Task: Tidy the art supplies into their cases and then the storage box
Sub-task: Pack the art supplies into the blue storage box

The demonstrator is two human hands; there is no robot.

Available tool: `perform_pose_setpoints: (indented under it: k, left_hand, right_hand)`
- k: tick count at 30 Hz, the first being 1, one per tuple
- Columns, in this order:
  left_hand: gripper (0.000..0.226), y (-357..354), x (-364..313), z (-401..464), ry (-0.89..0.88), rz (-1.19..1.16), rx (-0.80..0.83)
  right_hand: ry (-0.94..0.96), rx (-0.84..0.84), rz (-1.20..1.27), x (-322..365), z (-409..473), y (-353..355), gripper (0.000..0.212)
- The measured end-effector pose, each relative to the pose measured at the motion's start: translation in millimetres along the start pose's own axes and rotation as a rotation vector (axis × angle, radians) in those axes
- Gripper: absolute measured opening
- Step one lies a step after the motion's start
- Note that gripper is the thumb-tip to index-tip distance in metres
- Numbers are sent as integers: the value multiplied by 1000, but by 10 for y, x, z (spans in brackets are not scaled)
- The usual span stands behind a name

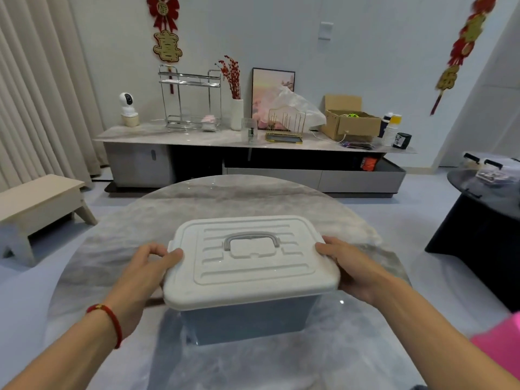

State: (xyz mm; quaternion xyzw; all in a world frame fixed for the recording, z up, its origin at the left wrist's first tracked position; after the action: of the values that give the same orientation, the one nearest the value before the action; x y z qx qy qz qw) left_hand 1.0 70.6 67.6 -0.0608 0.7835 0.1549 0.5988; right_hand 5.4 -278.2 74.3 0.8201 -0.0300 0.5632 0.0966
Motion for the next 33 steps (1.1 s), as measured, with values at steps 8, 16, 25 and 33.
perform_pose_setpoints:
  k: [8, 16, 25, 33]
  left_hand:
    - [53, 132, -87, 79, 333, 58, 101]
    - [50, -214, -127, -24, -60, 274, -279]
    - [24, -395, -129, 150, -279, 484, -366]
    - [19, -1039, -532, 1467, -254, 195, -279]
  right_hand:
    - [-88, -205, -242, 265, -17, 84, 27]
    - [205, -479, -494, 1, -58, -210, 14]
    - [353, -620, -537, -85, -52, -333, 25]
    - [346, -671, -308, 419, 1265, -343, 27]
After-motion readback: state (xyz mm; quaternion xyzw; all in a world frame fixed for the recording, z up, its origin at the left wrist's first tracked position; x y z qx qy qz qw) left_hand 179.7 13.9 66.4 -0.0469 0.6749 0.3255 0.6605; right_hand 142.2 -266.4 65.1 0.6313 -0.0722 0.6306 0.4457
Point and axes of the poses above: each hand's wrist, its own z-axis towards the middle knuckle, its own y-axis out of the back of the hand, x = y × z, the point moved 1 cm from there along z, towards the middle knuckle, and after that the axes turned 7 degrees about -x, right-handed, at the moved point
